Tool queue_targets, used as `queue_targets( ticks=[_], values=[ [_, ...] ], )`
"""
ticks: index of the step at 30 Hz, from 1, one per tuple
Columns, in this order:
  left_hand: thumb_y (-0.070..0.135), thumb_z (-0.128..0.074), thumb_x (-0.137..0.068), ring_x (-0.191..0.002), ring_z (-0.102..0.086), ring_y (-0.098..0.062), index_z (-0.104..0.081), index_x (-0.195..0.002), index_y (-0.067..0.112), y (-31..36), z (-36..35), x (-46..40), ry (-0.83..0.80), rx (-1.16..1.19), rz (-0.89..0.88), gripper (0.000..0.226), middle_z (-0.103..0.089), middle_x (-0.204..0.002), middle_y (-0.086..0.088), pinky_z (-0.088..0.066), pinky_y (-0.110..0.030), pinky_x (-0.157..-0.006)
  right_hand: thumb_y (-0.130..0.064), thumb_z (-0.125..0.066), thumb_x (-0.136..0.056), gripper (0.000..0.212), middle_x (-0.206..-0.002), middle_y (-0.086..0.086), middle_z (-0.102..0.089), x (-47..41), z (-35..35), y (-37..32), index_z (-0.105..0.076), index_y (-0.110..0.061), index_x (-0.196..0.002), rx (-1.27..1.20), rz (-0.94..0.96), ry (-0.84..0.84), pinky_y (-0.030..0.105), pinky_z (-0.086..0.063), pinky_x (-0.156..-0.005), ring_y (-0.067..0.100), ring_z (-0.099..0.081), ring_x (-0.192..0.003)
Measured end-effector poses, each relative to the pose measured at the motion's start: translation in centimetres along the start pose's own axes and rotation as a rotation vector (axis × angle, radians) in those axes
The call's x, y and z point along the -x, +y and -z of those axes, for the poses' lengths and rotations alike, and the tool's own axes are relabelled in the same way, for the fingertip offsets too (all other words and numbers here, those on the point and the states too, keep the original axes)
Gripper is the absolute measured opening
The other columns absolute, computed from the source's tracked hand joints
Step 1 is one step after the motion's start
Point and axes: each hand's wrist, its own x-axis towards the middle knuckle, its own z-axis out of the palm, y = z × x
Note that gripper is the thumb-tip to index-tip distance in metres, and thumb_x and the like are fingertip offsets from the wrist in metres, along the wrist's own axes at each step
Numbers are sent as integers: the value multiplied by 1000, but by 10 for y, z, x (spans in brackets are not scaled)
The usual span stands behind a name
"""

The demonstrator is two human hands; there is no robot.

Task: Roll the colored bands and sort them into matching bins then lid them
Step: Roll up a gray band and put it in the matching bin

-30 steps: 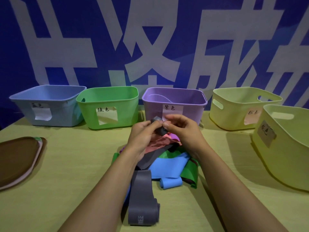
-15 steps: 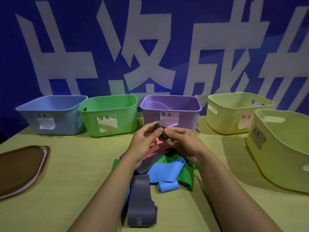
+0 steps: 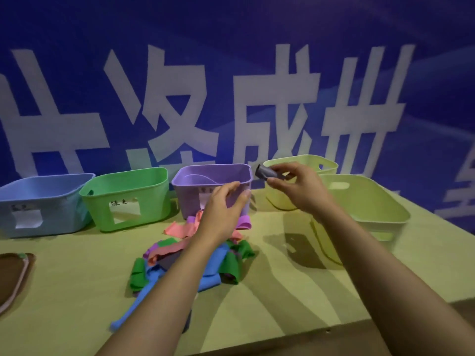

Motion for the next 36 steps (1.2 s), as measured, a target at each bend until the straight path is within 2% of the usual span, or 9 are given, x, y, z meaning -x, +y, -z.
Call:
queue_targets(
  ticks=[4, 8, 12, 18, 23, 27, 31, 34, 36],
  values=[
    [51, -61, -98, -128, -52, -11, -57, -141, 24, 26, -35, 1, -45, 12, -42, 52, -54, -143, 6, -45, -36, -109, -30, -76, -92, 37, -113, -3, -71, -6, 72, 24, -70, -22, -127, 227, -113, 30, 43, -57, -90, 17, -65, -100],
    [48, -62, -98, -125, -53, -11, -57, -142, 19, 42, -69, 1, -82, 7, -57, 53, -55, -140, 3, -44, -33, -108, -31, -74, -93, 32, -97, 4, -73, -13, 119, 60, -73, -10, -116, 474, -277, -78, 33, -55, -75, 19, -67, -87],
    [52, -61, -98, -128, -51, -11, -55, -143, 23, 48, -95, 3, -125, 3, -41, 54, -54, -141, 6, -42, -32, -107, -49, -73, -90, 40, -87, 6, -75, -13, 121, 95, -77, -9, -97, 625, -389, -228, 38, -59, -80, 22, -70, -84],
    [56, -59, -97, -131, -48, -9, -52, -144, 26, 50, -110, 2, -142, -48, -36, 56, -51, -143, 7, -42, -33, -106, -49, -77, -85, 36, -90, 1, -73, -17, 108, 122, -79, -16, -100, 708, -368, -368, 34, -53, -82, 21, -64, -89],
    [54, -59, -98, -130, -49, -10, -53, -144, 25, 52, -112, 4, -144, -74, -32, 55, -51, -141, 7, -41, -31, -105, -31, -78, -89, 27, -97, 1, -71, -18, 99, 137, -78, -15, -111, 750, -351, -490, 29, -51, -83, 20, -63, -91],
    [52, -61, -97, -127, -51, -10, -54, -143, 23, 50, -111, 8, -138, -78, -40, 55, -52, -139, 6, -41, -30, -105, -32, -76, -90, 26, -101, 1, -72, -21, 93, 149, -78, -18, -112, 795, -356, -536, 35, -54, -96, 21, -64, -97],
    [53, -60, -98, -126, -50, -8, -54, -144, 24, 51, -108, 10, -138, -83, -36, 54, -51, -141, 7, -40, -29, -103, -28, -77, -89, 4, -97, -4, -67, -21, 92, 144, -73, -30, -90, 808, -400, -635, 41, -48, -105, 22, -60, -103],
    [54, -60, -97, -130, -50, -10, -53, -144, 26, 54, -106, 10, -138, -89, -37, 55, -50, -143, 6, -42, -33, -107, -27, -69, -96, 16, -107, -4, -56, -21, 94, 141, -68, -34, -111, 793, -422, -716, 43, -40, -114, 24, -53, -117],
    [55, -59, -97, -131, -49, -11, -52, -144, 27, 55, -103, 9, -141, -90, -38, 55, -49, -144, 7, -43, -37, -109, -33, -75, -92, 13, -109, -2, -62, -22, 96, 145, -70, -30, -104, 763, -438, -651, 44, -45, -110, 25, -57, -118]
  ],
)
